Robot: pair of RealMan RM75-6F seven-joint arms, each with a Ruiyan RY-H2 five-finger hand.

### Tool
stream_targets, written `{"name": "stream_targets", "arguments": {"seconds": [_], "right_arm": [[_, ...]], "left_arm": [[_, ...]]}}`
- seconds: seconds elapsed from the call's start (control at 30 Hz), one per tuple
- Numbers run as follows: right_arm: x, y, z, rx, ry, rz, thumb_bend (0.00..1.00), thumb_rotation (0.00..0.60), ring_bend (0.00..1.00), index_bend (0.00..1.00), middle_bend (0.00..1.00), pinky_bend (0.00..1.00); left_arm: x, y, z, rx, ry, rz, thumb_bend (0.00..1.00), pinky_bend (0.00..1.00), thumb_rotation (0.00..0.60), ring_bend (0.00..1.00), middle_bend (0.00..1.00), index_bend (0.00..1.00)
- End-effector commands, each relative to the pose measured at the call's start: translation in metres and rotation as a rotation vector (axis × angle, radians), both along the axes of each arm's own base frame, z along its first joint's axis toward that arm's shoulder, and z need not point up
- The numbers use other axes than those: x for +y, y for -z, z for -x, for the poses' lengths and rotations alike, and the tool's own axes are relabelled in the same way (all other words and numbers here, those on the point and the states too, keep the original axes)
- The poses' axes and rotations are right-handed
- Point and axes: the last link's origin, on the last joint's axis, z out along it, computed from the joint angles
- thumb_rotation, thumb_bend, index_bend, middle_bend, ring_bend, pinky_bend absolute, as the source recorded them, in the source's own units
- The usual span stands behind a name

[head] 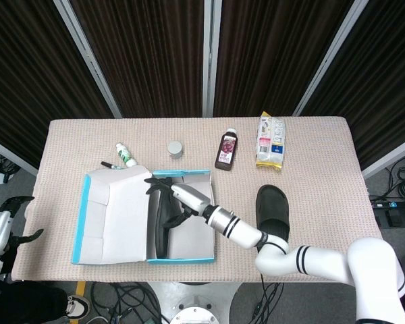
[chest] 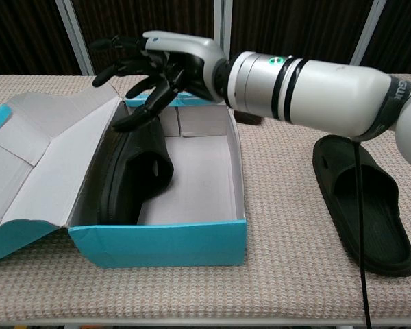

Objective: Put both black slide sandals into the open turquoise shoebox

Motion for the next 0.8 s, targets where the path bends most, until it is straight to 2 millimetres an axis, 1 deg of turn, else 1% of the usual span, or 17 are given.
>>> {"name": "stream_targets", "arguments": {"seconds": [0.03,0.1,0.2,0.33,0.43,0.53,0.63,0.8], "right_arm": [[-0.014,-0.043,0.007,0.075,-0.069,0.211,0.04,0.6,0.0,0.0,0.21,0.18],[-0.019,-0.059,0.015,0.122,-0.064,0.276,0.04,0.6,0.0,0.0,0.21,0.18],[-0.027,-0.081,0.033,0.212,-0.032,0.371,0.03,0.6,0.0,0.0,0.21,0.18],[-0.035,-0.106,0.063,0.367,0.034,0.485,0.03,0.6,0.0,0.0,0.22,0.18],[-0.039,-0.123,0.091,0.542,0.125,0.555,0.03,0.6,0.0,0.0,0.23,0.18],[-0.037,-0.133,0.109,0.693,0.213,0.558,0.03,0.6,0.0,0.0,0.23,0.19],[-0.032,-0.138,0.125,0.857,0.272,0.534,0.03,0.6,0.0,0.0,0.23,0.19],[-0.022,-0.137,0.145,1.033,0.334,0.498,0.05,0.6,0.0,0.0,0.23,0.19]], "left_arm": [[0.001,0.001,-0.001,0.002,0.004,0.005,0.17,0.24,0.6,0.13,0.2,0.23],[0.001,0.002,-0.002,0.004,0.008,0.009,0.17,0.24,0.6,0.13,0.2,0.23],[0.001,0.003,-0.003,0.006,0.015,0.01,0.17,0.24,0.6,0.13,0.2,0.23],[0.001,0.004,-0.004,0.006,0.02,0.011,0.17,0.24,0.6,0.13,0.2,0.23],[0.002,0.005,-0.005,0.006,0.023,0.014,0.17,0.24,0.6,0.13,0.2,0.23],[0.002,0.005,-0.006,0.005,0.025,0.016,0.17,0.24,0.6,0.13,0.2,0.23],[0.002,0.007,-0.007,-0.002,0.033,0.018,0.17,0.24,0.6,0.13,0.2,0.23],[0.004,0.008,-0.009,-0.001,0.042,0.025,0.17,0.24,0.6,0.13,0.2,0.23]]}}
